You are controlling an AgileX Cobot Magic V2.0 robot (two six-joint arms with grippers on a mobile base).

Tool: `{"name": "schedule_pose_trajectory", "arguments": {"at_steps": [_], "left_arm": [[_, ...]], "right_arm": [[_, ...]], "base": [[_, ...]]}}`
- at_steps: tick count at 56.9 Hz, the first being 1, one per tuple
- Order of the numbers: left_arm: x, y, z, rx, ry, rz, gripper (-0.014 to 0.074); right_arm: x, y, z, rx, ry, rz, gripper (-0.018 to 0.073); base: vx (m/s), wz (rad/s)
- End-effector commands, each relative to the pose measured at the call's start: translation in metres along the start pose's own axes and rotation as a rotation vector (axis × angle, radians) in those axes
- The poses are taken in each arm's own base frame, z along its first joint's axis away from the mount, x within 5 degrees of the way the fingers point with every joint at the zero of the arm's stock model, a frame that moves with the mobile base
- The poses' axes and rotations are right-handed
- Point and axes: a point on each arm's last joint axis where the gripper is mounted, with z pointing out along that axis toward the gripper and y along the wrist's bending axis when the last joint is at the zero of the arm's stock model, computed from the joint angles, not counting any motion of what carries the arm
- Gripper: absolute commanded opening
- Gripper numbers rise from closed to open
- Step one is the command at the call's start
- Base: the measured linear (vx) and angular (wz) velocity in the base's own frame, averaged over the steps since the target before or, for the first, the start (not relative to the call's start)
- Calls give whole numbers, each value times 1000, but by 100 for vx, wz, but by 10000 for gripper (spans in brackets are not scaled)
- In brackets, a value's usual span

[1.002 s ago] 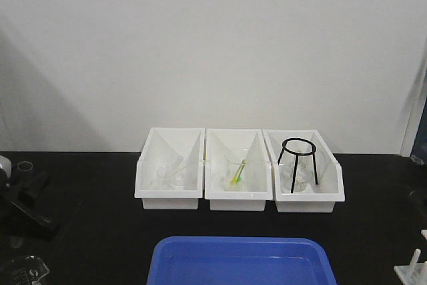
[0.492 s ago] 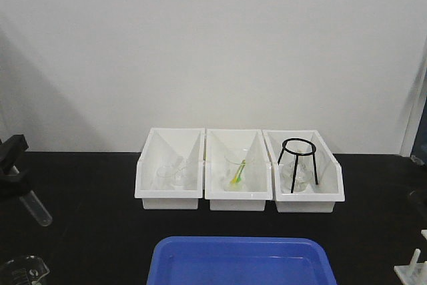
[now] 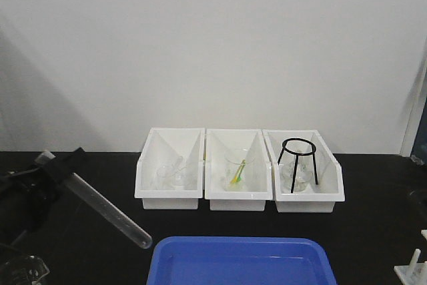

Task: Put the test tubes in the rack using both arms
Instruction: 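Bring the held tube over the blue tray toward the right gripper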

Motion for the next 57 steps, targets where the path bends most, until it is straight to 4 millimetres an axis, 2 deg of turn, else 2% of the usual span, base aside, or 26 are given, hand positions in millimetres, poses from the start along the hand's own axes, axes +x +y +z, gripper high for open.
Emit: {"name": "schedule_pose_trajectory", "arguments": {"at_steps": [1, 9, 17, 24, 34, 47, 57], "left_arm": [[-3, -25, 2, 157, -46, -60, -17], [19, -32, 13, 230, 20, -53, -15], [41, -36, 21, 263, 90, -60, -15], [59, -40, 27, 295, 136, -65, -15], [80, -43, 32, 342, 177, -75, -15], [89, -41, 37, 357, 185, -72, -15], [93, -38, 42, 375, 177, -80, -15]], "right_arm": [[-13, 0, 5, 0, -57, -25, -8], [0, 0, 18, -5, 54, -34, -6], [8, 10, 30, -72, 172, -151, -6], [0, 34, 40, -216, 229, -271, -6], [-21, 64, 58, -366, 296, -302, -6], [-42, 89, 76, -570, 375, -290, -6], [-42, 110, 84, -777, 373, -268, -6]], "base": [[0, 0], [0, 0], [0, 0], [0, 0], [0, 0], [0, 0], [0, 0]]}}
